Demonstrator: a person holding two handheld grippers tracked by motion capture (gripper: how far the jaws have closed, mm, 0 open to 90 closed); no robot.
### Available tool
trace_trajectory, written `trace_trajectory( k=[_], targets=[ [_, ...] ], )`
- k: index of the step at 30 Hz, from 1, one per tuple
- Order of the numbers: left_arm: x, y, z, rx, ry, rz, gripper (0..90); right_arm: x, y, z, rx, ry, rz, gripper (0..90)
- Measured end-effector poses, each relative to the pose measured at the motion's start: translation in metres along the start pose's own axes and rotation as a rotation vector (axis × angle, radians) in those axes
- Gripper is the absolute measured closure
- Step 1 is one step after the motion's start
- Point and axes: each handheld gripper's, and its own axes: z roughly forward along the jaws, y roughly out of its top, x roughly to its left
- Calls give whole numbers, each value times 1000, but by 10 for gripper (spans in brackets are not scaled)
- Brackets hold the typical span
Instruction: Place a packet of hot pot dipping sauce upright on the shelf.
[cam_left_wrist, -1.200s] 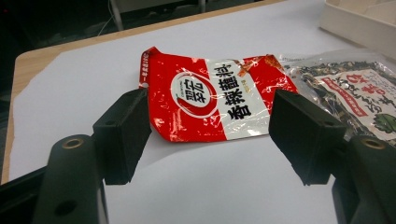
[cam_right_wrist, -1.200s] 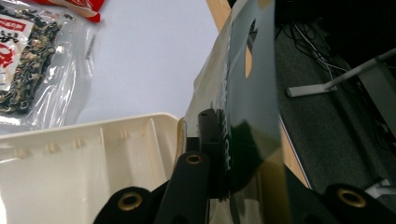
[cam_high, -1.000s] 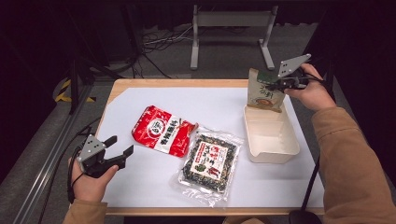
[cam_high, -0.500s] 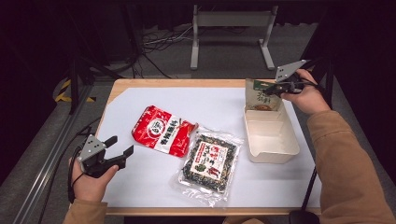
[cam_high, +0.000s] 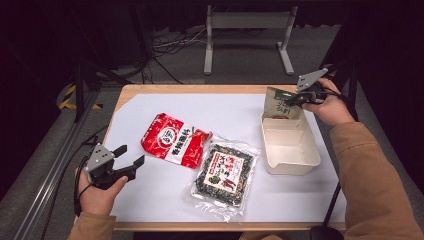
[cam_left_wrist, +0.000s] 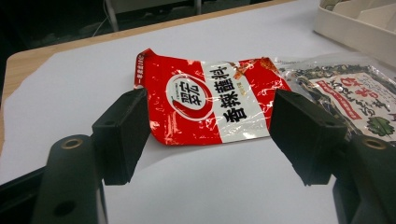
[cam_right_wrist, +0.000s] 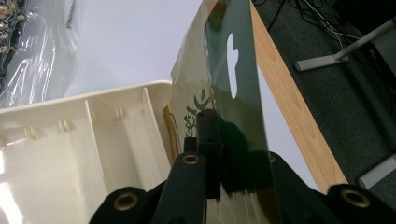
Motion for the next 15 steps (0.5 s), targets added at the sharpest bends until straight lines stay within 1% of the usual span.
trace_trajectory(
  k=[4, 8, 13, 15],
  targets=[
    [-1, 1, 1, 0, -3, 4, 297, 2, 0, 2, 5, 1, 8, 882],
    [0, 1, 2, 1, -6, 1, 296, 3, 2, 3, 13, -7, 6, 843],
    [0, 1, 3, 1, -10, -1, 294, 2, 4, 0, -14, -27, 20, 682],
    [0, 1, 4, 2, -12, -1, 294, 3, 6, -3, -23, -43, 23, 606]
  ],
)
